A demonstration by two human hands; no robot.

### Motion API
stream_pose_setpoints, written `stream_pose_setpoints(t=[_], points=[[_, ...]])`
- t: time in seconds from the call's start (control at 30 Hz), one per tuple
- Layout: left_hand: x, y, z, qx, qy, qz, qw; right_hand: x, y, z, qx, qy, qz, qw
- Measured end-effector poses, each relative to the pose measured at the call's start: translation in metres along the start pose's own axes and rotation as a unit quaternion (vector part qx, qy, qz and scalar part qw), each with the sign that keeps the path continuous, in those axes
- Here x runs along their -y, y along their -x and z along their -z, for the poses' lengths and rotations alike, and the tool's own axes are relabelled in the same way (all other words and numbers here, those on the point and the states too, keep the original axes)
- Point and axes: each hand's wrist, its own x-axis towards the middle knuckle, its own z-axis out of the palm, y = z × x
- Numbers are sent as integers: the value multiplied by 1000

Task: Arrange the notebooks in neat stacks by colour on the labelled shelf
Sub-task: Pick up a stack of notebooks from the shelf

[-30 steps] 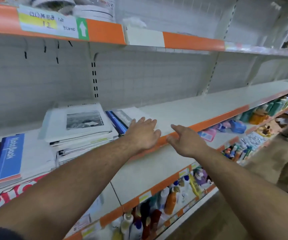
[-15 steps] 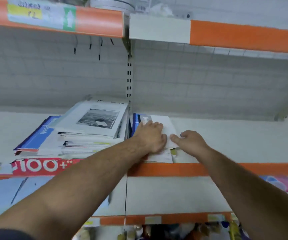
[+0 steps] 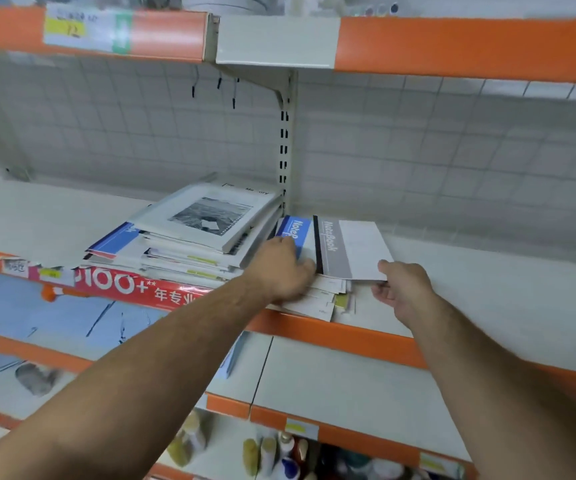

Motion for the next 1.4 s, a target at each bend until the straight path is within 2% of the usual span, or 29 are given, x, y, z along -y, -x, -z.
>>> stream_pose_setpoints(t=[0.13, 0.37, 0.8, 1.0, 1.17, 1.27, 1.4], points=[[2, -1, 0, 16, -4, -17, 1000, -6, -3, 5, 0, 9, -3, 1000], [7, -4, -1, 22, 27, -44, 998, -12, -4, 6, 55, 22, 33, 998], [18, -6, 6, 87, -66, -81, 991, -11, 8, 5, 131, 64, 63, 987], [14, -10, 6, 107, -111, -63, 986, -11, 18, -3, 122, 107, 60, 985], [10, -13, 6, 105, -105, -34, 988, 5, 15, 14, 57, 38, 2, 998], [11, -15, 8, 111, -116, -42, 986, 14, 11, 35, 11, 55, -19, 998], [14, -17, 4, 108, -85, -27, 990, 13, 12, 37, -2, 71, -27, 997]])
